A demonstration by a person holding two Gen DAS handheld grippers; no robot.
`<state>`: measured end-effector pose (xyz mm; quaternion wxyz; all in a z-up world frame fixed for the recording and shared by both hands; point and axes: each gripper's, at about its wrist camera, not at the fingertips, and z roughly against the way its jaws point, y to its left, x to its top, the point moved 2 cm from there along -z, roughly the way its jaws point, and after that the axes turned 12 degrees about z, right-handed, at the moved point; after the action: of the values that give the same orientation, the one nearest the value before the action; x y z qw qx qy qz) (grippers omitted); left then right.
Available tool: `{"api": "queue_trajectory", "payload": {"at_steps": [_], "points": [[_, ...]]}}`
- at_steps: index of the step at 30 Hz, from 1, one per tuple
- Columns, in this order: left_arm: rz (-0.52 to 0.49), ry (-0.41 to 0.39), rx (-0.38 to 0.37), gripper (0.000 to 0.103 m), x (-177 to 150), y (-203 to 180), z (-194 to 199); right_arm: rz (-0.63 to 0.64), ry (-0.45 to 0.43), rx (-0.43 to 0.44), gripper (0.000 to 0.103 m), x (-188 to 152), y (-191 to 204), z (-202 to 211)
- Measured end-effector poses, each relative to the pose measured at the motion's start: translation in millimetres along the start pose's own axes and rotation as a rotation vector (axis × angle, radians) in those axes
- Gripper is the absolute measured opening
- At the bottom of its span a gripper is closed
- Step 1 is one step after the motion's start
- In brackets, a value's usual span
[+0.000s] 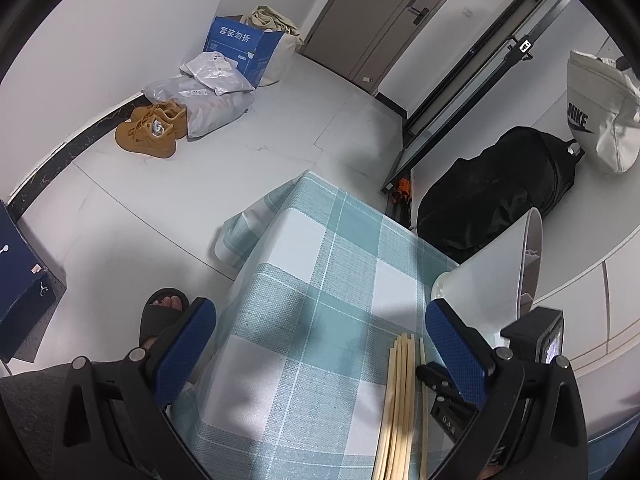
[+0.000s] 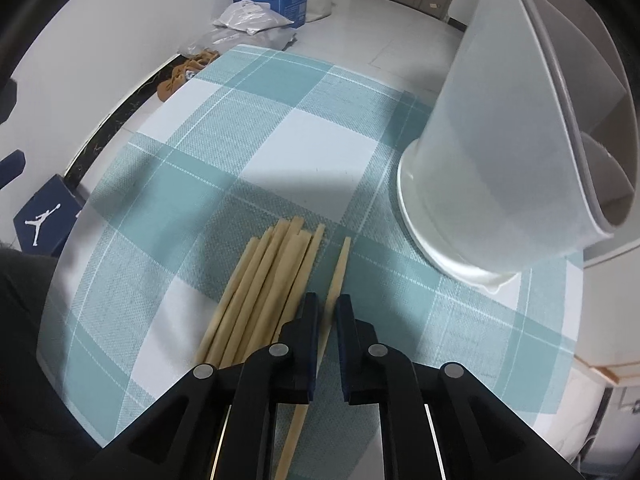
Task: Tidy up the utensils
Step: 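Lower the right gripper onto the chopsticks bundle and close on one chopstick, then lift the chopstick with the right gripper while the left gripper grasps another chopstick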
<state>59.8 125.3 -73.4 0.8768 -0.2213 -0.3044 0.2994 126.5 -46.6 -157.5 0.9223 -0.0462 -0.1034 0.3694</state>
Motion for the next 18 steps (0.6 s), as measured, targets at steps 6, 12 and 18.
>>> {"api": "queue_trajectory", "payload": {"at_steps": [6, 12, 18], "points": [[-0.03, 0.021, 0.036, 0.102, -4, 0, -8, -0.05, -0.056, 0.078, 0.007, 3, -11, 0], [-0.121, 0.095, 0.096, 0.102, -23, -10, -24, -0.181, -0.154, 0.262, 0.005, -15, -31, 12], [-0.267, 0.23, 0.189, 0.102, -61, -27, -48, -0.324, -0.308, 0.389, 0.005, -44, -45, 42]]}}
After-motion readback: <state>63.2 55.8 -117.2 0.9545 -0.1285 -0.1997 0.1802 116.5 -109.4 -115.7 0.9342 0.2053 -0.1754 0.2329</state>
